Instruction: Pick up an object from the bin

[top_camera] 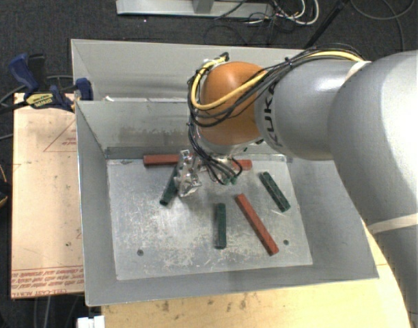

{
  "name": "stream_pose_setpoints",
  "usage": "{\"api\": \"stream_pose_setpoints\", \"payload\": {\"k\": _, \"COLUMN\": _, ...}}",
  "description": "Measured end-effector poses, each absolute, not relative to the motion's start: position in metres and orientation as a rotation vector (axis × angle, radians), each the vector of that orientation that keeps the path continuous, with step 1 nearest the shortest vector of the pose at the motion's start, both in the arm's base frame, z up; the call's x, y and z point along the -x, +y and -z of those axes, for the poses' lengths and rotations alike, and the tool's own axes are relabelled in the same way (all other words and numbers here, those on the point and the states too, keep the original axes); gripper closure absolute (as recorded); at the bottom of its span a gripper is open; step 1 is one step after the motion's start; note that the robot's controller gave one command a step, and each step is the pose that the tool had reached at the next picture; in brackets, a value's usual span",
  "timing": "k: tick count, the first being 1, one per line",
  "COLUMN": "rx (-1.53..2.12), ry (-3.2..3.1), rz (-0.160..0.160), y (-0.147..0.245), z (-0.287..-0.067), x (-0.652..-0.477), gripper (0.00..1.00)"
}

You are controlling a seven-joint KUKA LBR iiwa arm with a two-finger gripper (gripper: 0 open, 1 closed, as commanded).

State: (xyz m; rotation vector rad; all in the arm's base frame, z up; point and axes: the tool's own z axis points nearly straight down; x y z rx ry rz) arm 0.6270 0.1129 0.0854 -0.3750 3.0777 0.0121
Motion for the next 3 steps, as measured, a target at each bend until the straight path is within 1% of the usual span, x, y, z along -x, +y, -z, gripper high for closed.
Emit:
{"api": "stream_pose_setpoints", "payload": {"k": 1, "rx": 0.393, "ry": 3.12, "rz": -0.011, "y": 0.114, "z": -0.081, "x": -0.618, "gripper": 0.0}}
{"api": "stream_pose_setpoints", "payload": {"k": 2, "rx": 0.388, "ry": 3.103, "rz": -0.015, "y": 0.115, "z": -0.081, "x": -0.621, "gripper": 0.0}}
{"api": "stream_pose_setpoints", "payload": {"k": 3, "rx": 0.432, "ry": 3.097, "rz": -0.001, "y": 0.132, "z": -0.08, "x": -0.633, "gripper": 0.0}}
